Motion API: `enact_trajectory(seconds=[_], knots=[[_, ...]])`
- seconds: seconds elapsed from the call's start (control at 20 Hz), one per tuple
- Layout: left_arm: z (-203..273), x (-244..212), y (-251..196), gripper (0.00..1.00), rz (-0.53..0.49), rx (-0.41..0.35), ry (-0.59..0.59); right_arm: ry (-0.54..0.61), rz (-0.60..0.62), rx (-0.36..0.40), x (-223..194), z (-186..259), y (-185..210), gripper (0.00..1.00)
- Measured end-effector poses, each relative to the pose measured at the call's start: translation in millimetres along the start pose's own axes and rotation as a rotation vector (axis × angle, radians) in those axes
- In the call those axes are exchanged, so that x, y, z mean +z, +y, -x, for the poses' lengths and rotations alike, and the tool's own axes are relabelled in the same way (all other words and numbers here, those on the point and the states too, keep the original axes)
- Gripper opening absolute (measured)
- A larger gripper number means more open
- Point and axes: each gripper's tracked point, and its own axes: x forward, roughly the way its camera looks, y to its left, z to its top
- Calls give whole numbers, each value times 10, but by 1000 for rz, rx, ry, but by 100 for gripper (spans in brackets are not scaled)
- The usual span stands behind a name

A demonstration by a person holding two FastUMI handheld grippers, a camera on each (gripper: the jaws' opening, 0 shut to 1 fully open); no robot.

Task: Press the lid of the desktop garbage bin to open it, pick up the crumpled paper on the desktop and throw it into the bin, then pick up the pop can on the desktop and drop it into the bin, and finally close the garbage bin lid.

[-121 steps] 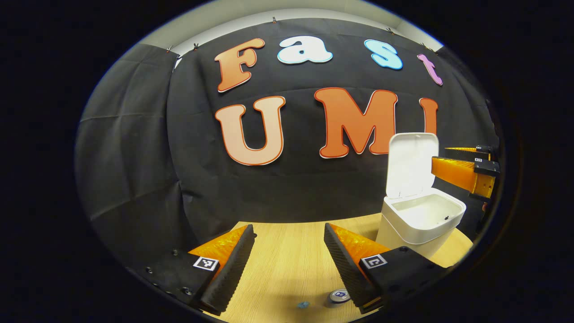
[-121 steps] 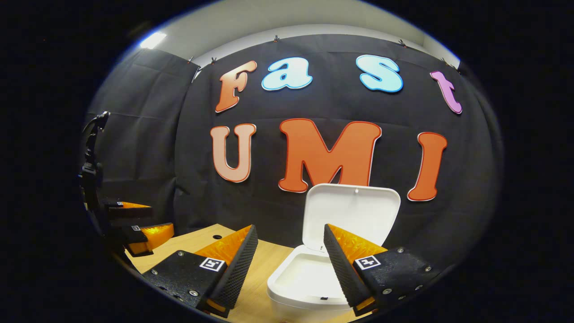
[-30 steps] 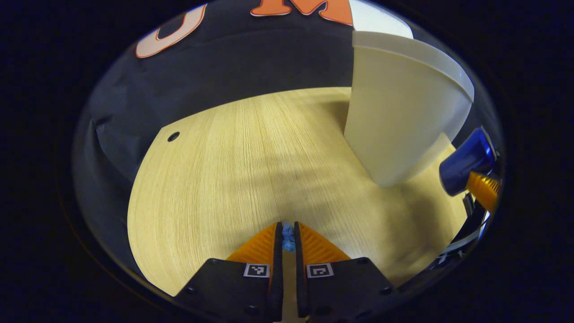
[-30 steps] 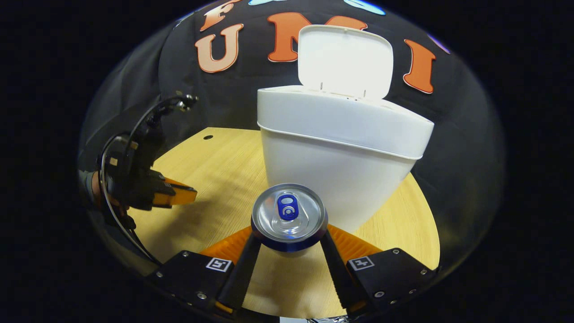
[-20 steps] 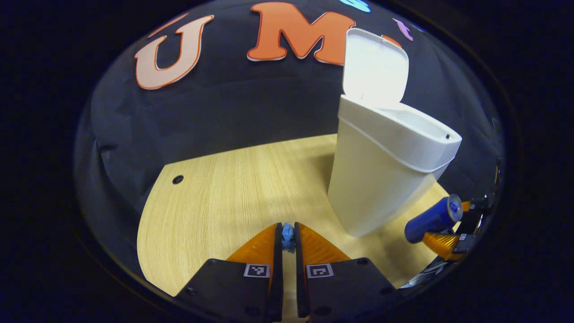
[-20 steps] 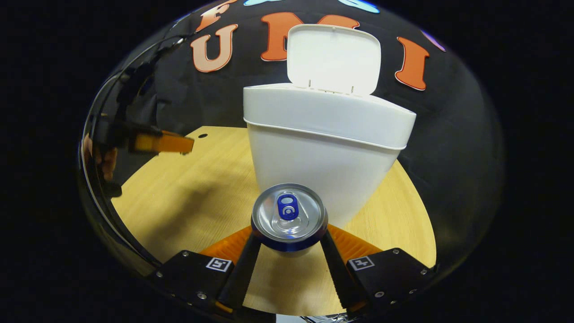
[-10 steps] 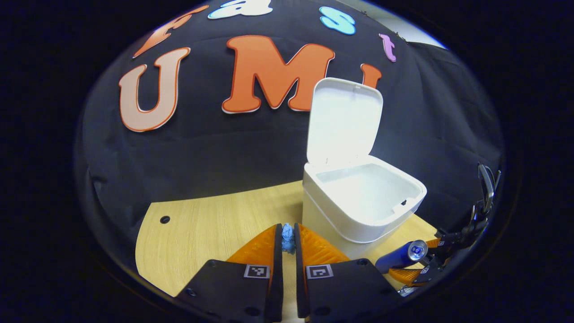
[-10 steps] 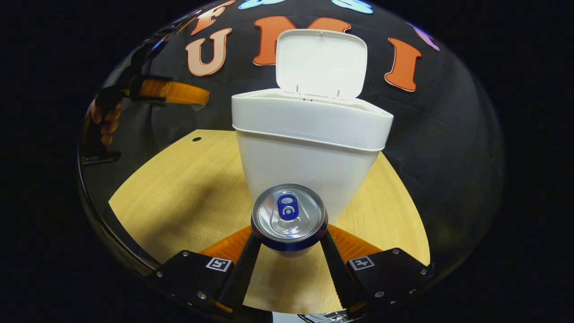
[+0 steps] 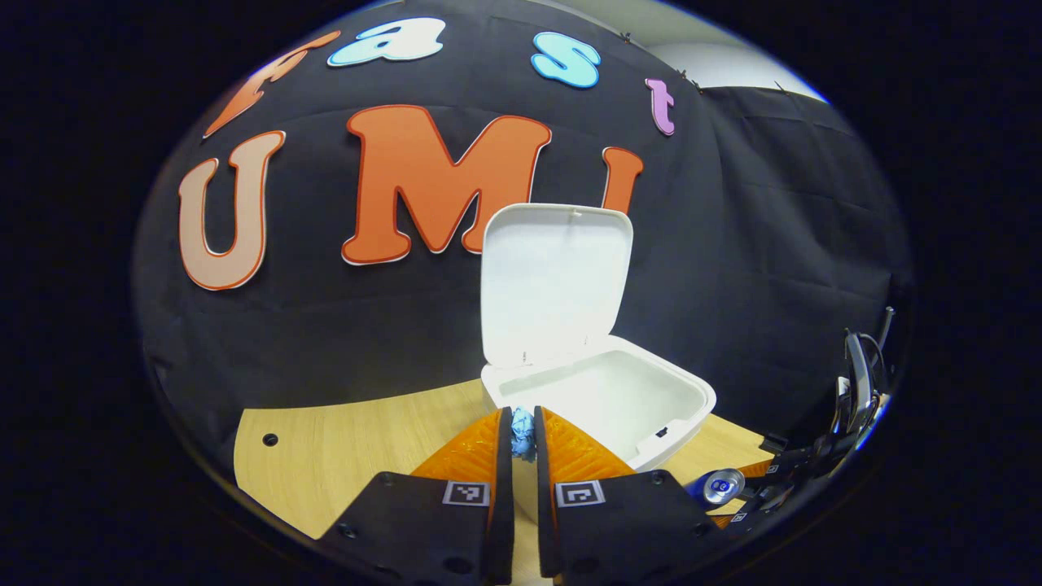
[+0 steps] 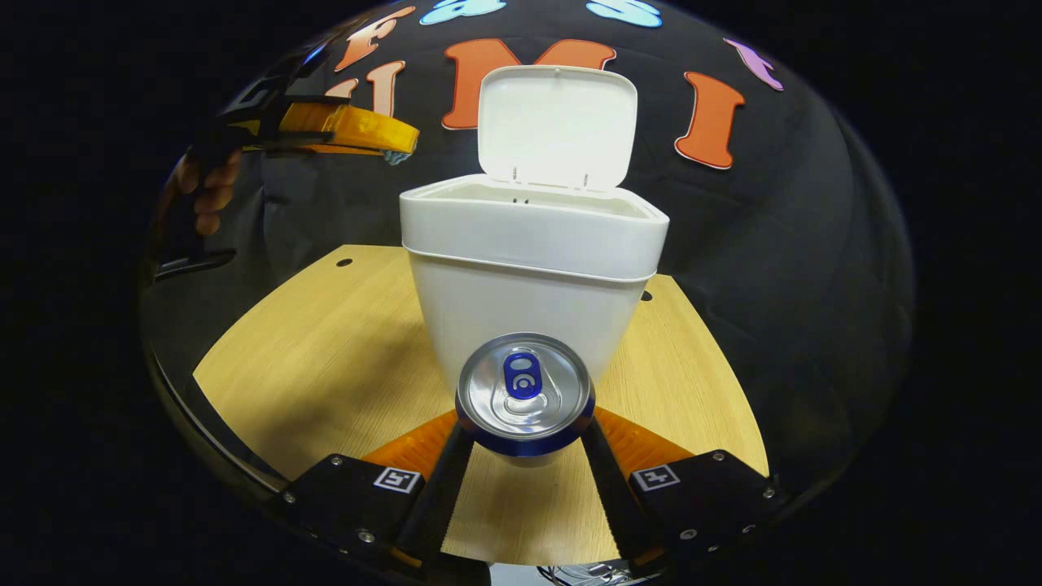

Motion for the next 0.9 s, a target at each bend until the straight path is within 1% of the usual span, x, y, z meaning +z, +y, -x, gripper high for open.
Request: enact_trajectory(seconds=[0.25, 0.4, 0.45, 0.5, 0.7, 0.75, 0.8, 0.9], knots=[[-96, -11, -293, 15, -5, -67, 12, -4, -22, -39, -22, 88, -116, 80], [-146, -135, -411, 16, 1, -100, 46, -14, -40, -61, -4, 157, -192, 80], [-160, -178, -436, 14, 0, -107, 55, -18, -44, -70, 19, 175, -227, 80], [-162, -170, -430, 17, -9, -113, 54, -22, -45, -83, 36, 193, -273, 80], [-198, -209, -492, 20, -39, -134, 59, -68, -75, -112, 265, 301, -435, 80], [-210, -229, -494, 27, -44, -134, 66, -86, -74, -121, 354, 340, -494, 75], [-223, -251, -501, 26, -47, -133, 67, -107, -70, -131, 449, 364, -541, 80], [-222, -275, -511, 27, -53, -139, 73, -144, -58, -144, 629, 405, -619, 80]])
